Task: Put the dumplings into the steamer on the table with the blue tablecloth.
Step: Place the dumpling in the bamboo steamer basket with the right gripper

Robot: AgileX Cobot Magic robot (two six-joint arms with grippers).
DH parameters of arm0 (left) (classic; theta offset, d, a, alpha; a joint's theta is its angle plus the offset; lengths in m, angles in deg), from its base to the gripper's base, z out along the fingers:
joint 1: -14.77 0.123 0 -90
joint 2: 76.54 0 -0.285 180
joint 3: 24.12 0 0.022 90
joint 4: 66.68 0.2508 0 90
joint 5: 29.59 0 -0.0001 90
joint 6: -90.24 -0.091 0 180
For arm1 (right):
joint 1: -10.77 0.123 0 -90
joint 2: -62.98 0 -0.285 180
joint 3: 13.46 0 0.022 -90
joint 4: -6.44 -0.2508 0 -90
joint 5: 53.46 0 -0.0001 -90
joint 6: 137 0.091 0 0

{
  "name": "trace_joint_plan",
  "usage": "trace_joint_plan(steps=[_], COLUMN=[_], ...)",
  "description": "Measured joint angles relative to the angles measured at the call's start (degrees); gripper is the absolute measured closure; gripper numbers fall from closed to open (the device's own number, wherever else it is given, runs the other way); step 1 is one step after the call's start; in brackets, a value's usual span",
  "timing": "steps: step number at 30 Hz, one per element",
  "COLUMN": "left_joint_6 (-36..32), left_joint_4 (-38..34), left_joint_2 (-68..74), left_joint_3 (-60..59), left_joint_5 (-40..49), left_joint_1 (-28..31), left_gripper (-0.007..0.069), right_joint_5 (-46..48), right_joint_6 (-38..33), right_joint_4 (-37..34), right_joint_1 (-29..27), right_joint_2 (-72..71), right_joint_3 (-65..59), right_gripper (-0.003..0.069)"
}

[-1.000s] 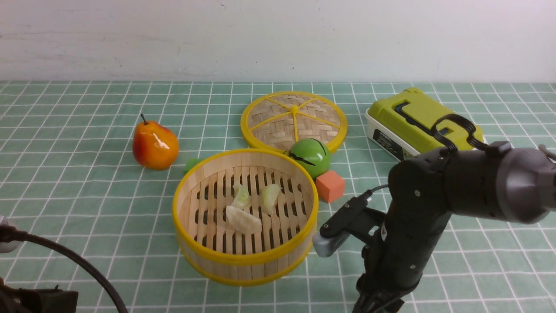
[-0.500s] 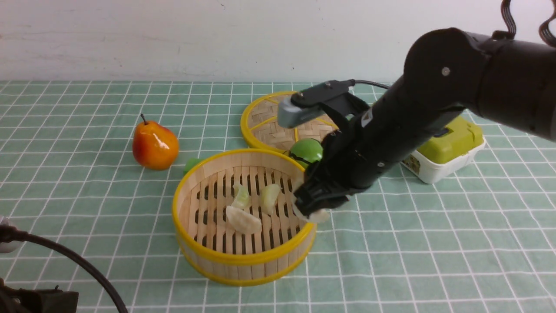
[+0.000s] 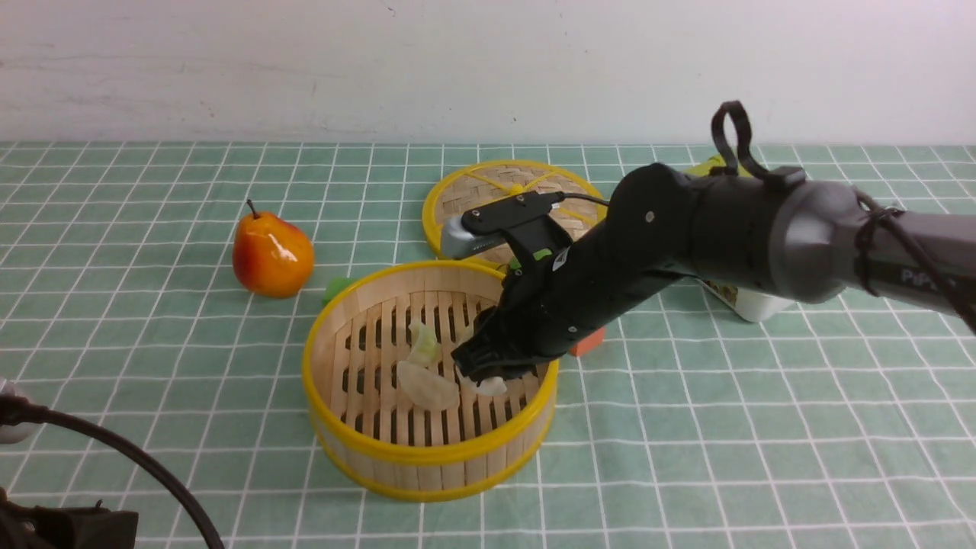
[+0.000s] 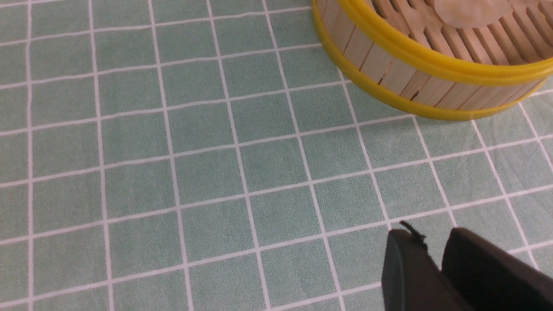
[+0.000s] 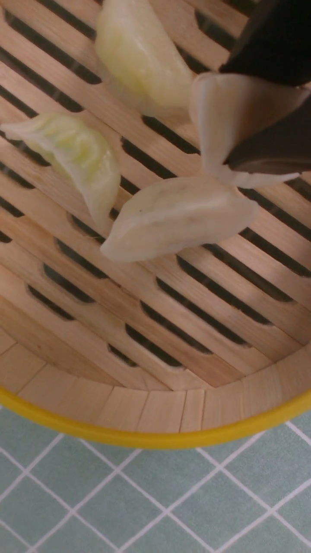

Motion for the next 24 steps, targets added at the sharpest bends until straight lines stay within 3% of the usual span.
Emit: trace_joint_plan(steps=[4,5,6,10,24], left_joint_6=[0.00,0.00,0.00,0.00,0.00], left_joint_4=[-0.05,-0.05,-0.05,-0.05,-0.05], left_joint_2=[0.00,0.00,0.00,0.00,0.00], left_joint_3=[0.00,0.00,0.00,0.00,0.00], left_joint_5=[-0.38,-0.38,-0.45,-0.45,-0.18], left_joint_1=[0.00,0.00,0.00,0.00,0.00], left_gripper=[0.0502,0.0502,0.0501,0.0497,0.0492], right_joint_5=[0.28,0.35,0.43,0.43,2.07], right_joint_6=[0.00,0.00,0.00,-0.06,1.95], right_joint_4=[-2.64,-3.20,-4.51,-5.85,-2.51], right_joint_1=[0.30,0.58,1.06,1.86,0.68], right_joint_2=[1.38,1.50,1.55,1.55,1.55], right_joint_3=[0.06,0.11,0.11,0.17,0.91], right_gripper=[0.0480,0.0506,0.0578,0.0652,0.0659])
